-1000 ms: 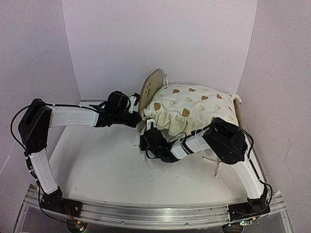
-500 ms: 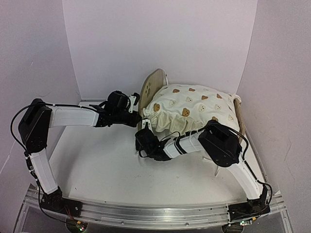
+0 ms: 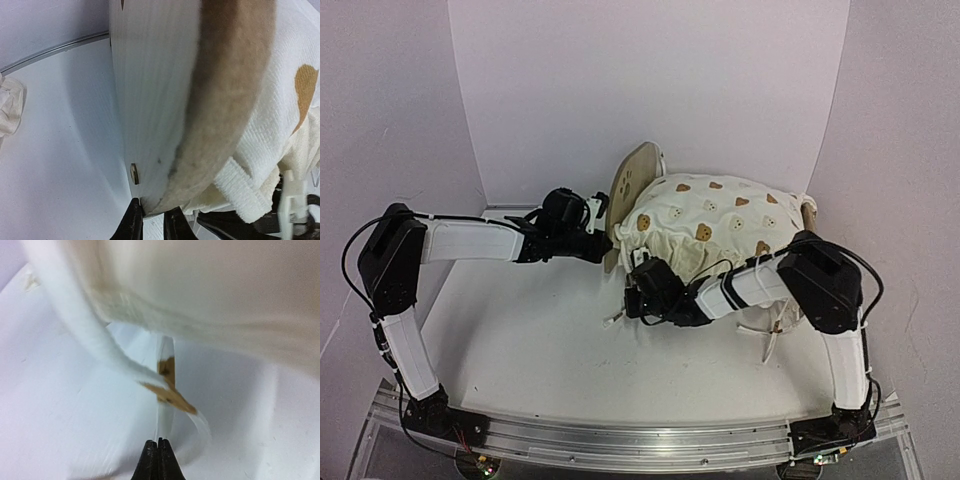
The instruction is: Set up the pet bed
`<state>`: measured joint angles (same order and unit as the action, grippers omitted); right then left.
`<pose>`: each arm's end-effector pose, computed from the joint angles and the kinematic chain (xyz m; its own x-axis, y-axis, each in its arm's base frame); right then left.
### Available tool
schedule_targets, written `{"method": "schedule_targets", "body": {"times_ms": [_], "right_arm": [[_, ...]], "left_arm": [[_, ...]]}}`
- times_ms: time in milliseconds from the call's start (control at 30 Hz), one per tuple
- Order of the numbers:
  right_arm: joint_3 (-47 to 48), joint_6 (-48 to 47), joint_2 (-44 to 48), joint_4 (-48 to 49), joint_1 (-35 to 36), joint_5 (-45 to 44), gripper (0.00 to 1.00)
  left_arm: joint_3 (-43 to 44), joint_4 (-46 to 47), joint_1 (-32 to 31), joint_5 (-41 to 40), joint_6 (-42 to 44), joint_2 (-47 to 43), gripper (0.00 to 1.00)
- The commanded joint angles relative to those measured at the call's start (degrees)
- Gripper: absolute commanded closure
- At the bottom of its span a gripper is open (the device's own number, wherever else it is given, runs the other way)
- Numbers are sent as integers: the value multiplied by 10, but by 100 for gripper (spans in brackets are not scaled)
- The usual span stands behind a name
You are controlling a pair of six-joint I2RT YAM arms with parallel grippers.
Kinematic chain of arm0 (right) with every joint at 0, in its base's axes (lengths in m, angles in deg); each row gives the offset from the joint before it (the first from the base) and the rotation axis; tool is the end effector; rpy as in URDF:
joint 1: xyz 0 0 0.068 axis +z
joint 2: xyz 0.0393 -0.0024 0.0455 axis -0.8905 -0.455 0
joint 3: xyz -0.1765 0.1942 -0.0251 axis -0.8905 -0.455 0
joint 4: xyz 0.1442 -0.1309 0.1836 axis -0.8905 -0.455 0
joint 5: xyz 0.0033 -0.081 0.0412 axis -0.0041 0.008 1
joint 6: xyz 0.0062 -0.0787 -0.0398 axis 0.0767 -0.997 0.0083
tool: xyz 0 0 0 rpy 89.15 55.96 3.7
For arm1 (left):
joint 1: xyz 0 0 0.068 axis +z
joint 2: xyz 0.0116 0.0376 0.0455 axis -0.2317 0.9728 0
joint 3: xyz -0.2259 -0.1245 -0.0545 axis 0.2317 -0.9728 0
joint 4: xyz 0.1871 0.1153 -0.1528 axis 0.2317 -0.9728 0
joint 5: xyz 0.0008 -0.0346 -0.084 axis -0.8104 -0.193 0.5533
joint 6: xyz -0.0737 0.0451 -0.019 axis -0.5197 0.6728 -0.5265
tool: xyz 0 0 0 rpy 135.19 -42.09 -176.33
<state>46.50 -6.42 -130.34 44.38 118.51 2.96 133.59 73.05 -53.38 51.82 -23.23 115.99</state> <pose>0.2944 0.3827 0.0684 -0.6048 -0.1156 -0.7880 -0.3942 0.9032 0.1701 0.3464 -0.2922 0.1953 -0.5415 0.1875 -0.8195 0.5550 0.8120 -0.1809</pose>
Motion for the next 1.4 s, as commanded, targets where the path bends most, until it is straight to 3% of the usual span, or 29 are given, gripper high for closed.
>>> {"method": "schedule_targets", "body": {"times_ms": [0, 167, 333, 433, 667, 933, 1267, 1367], "right_arm": [[-57, -4, 99, 20, -1, 150, 100], [-92, -19, 136, 41, -2, 221, 100], [-59, -28, 119, 30, -5, 184, 100], [-5, -2, 81, 19, -6, 151, 90], [85, 40, -8, -1, -24, 81, 81], [93, 46, -33, -24, -31, 50, 66], [74, 39, -39, -64, -30, 41, 63], [59, 27, -30, -65, -30, 32, 57]], "left_arm": [[27, 143, -8, 17, -17, -66, 100], [12, 143, -8, 11, -13, -63, 100], [5, 143, -8, 20, -20, -68, 100], [9, 143, -9, 31, -25, -78, 100], [38, 143, -9, 48, -23, -86, 100], [44, 143, -9, 55, -23, -83, 100], [44, 143, -9, 52, -22, -81, 100], [44, 143, -9, 46, -19, -79, 100]]}}
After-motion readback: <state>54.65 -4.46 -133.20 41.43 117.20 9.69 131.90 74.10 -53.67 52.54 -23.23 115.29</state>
